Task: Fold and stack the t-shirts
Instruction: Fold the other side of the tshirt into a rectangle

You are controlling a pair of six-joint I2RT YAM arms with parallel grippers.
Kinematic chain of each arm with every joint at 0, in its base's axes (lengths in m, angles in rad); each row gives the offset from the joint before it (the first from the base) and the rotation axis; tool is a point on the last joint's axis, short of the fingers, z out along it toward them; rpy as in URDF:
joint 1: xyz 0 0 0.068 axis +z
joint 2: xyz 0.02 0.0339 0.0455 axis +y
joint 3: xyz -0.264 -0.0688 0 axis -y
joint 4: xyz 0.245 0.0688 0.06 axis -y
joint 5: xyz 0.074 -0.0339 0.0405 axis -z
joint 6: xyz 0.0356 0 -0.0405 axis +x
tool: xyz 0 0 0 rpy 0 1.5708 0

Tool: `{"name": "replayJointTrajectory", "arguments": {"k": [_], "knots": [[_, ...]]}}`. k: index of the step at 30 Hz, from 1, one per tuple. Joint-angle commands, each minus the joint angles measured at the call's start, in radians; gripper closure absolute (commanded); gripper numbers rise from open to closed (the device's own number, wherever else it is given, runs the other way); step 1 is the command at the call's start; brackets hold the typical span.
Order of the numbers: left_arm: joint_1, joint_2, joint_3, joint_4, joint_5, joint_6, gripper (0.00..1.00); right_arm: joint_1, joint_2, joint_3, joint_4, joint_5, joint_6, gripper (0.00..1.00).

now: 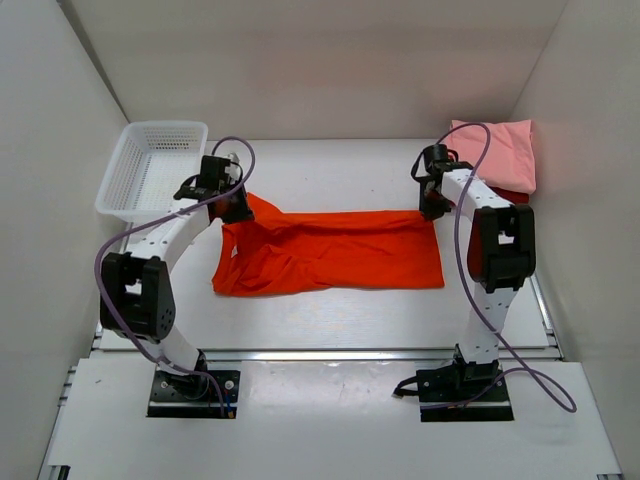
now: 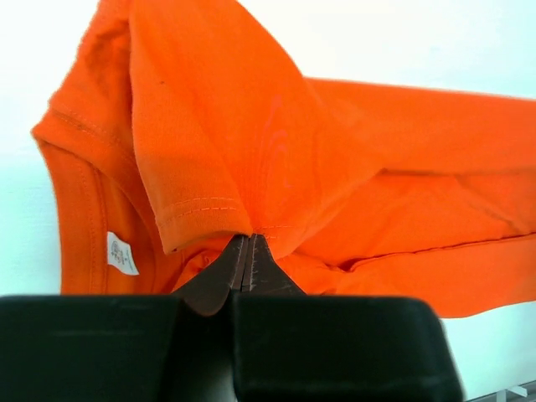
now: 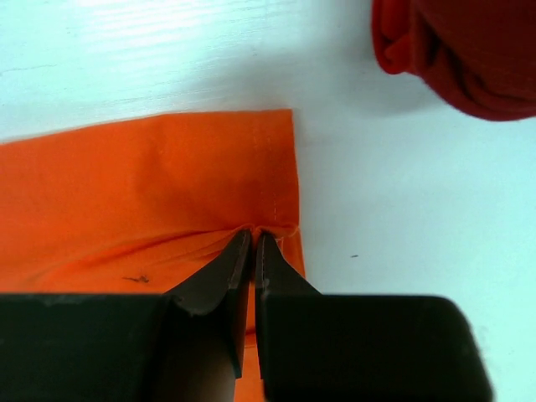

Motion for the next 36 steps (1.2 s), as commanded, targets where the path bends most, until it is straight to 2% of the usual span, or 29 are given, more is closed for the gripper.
{"name": "replayJointTrajectory", "arguments": {"k": [1, 17, 25, 36], "knots": [[0.016, -0.088, -0.023, -0.011, 0.020, 0.009, 1.00, -0.028, -0.063, -0.031, 0.075, -0.004, -0.015, 1.00], [0.004, -0.244, -0.244, -0.040, 0.054, 0.003, 1.00, -0.013, -0.126, -0.165, 0.090, -0.039, -0.012, 1.00], [0.011, -0.253, -0.254, -0.038, 0.053, 0.009, 1.00, 0.018, -0.226, -0.289, 0.099, -0.046, 0.011, 1.00], [0.022, -0.293, -0.269, -0.057, 0.054, 0.015, 1.00, 0.005, -0.256, -0.358, 0.086, -0.037, 0.018, 1.00]]}}
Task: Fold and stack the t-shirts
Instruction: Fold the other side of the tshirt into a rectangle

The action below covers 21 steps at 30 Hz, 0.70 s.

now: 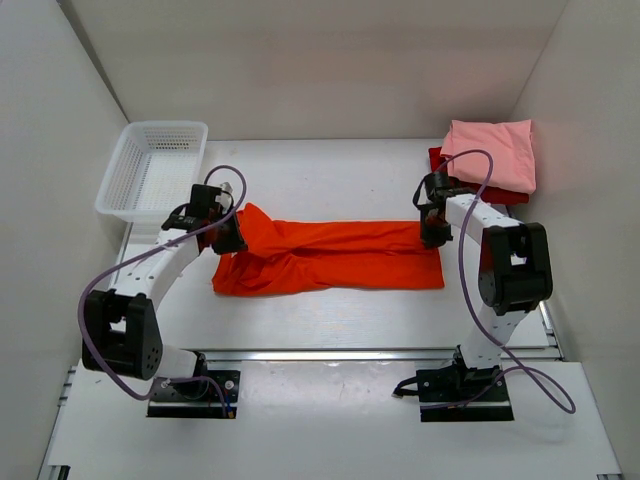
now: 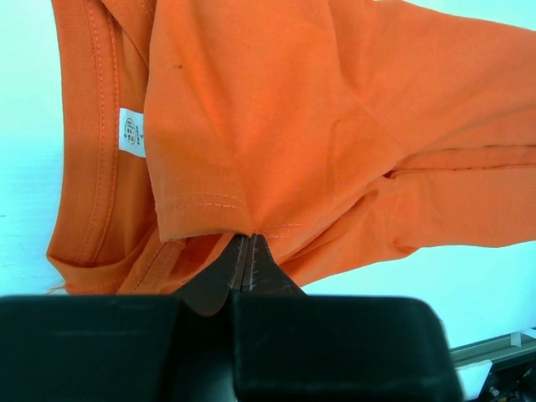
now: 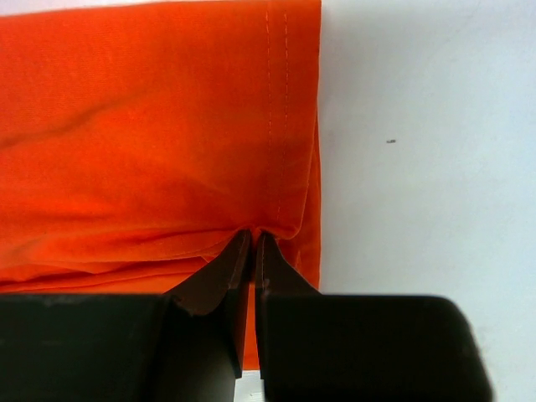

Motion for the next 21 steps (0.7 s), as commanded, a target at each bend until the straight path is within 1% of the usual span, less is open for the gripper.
{"name": "replayJointTrajectory", "arguments": {"k": [1, 9, 14, 15, 16, 17, 18, 19, 20, 21], "knots": [[0.008, -0.069, -0.014, -0.013, 0.015, 0.008, 1.00, -0.022, -0.049, -0.011, 0.022, 0.006, 0.015, 1.00], [0.031, -0.081, -0.058, -0.012, 0.003, 0.021, 1.00, -0.020, -0.066, -0.042, 0.027, 0.024, 0.015, 1.00], [0.025, -0.091, -0.068, -0.024, 0.029, 0.018, 1.00, -0.026, -0.068, -0.051, 0.009, 0.036, 0.015, 1.00], [0.022, -0.092, -0.069, -0.028, 0.027, 0.028, 0.91, -0.036, -0.068, -0.052, 0.003, 0.040, 0.012, 1.00], [0.014, -0.104, -0.060, -0.030, 0.027, 0.020, 0.76, -0.025, -0.071, -0.054, 0.001, 0.040, 0.011, 0.95], [0.014, -0.120, -0.055, -0.036, 0.026, 0.011, 0.68, -0.036, -0.074, -0.054, -0.002, 0.040, 0.012, 0.92], [0.009, -0.133, -0.054, -0.035, 0.023, 0.003, 0.60, -0.034, -0.072, -0.052, 0.000, 0.040, 0.012, 0.85], [0.006, -0.144, -0.046, -0.024, 0.018, 0.006, 0.55, -0.040, -0.080, -0.048, -0.002, 0.035, 0.011, 0.81], [0.008, -0.155, -0.042, -0.009, 0.001, -0.005, 0.54, -0.039, -0.085, -0.046, 0.000, 0.029, 0.015, 0.78], [0.018, -0.160, -0.040, -0.001, -0.014, -0.006, 0.53, -0.039, -0.085, -0.039, 0.000, 0.030, 0.014, 0.77]]}}
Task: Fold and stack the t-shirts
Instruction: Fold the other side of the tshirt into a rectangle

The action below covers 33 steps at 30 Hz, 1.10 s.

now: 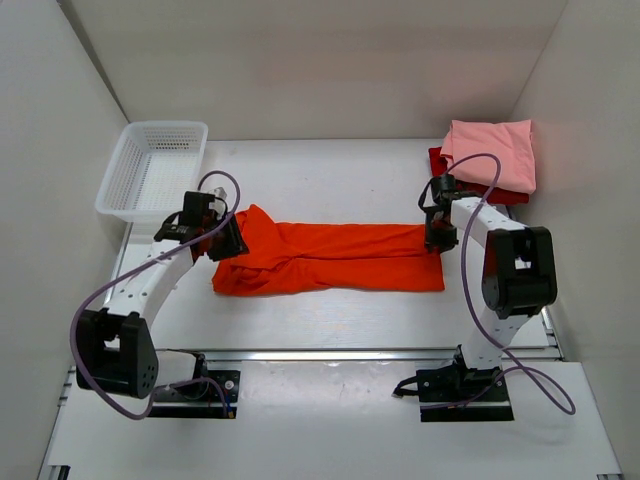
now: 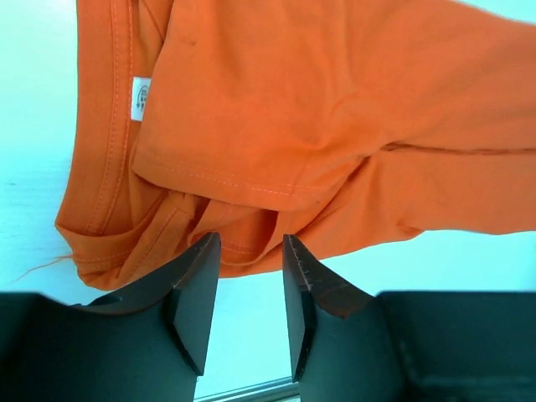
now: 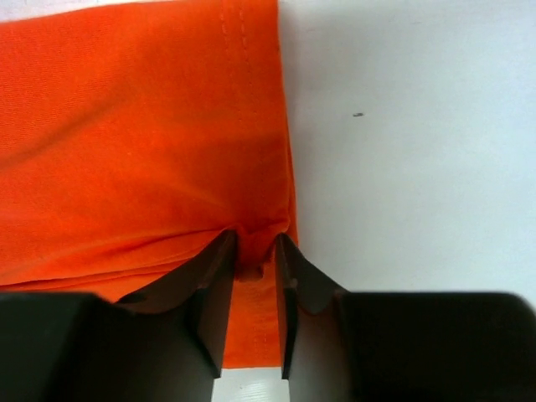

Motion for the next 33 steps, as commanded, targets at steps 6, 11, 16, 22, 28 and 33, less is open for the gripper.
{"name": "replayJointTrajectory", "arguments": {"k": [6, 11, 16, 22, 28, 33], "knots": [[-0.006, 0.091, 0.100, 0.147, -0.098, 0.000, 0.51, 0.018, -0.045, 0.072, -0.023, 0.011, 0.009, 0.75], [-0.005, 0.226, 0.144, 0.290, -0.141, 0.012, 0.52, 0.052, -0.053, 0.106, -0.030, 0.012, 0.026, 0.74], [0.006, 0.318, 0.157, 0.468, -0.150, 0.041, 0.50, 0.049, -0.065, 0.084, 0.000, -0.038, 0.037, 0.72], [-0.005, 0.390, 0.203, 0.555, -0.164, 0.081, 0.47, 0.047, -0.047, 0.084, 0.002, -0.040, 0.038, 0.72], [0.001, 0.473, 0.261, 0.537, -0.155, 0.078, 0.47, 0.047, -0.051, 0.087, 0.000, -0.044, 0.037, 0.72], [-0.008, 0.522, 0.276, 0.531, -0.157, 0.087, 0.49, 0.049, -0.050, 0.087, 0.003, -0.044, 0.040, 0.72]]}}
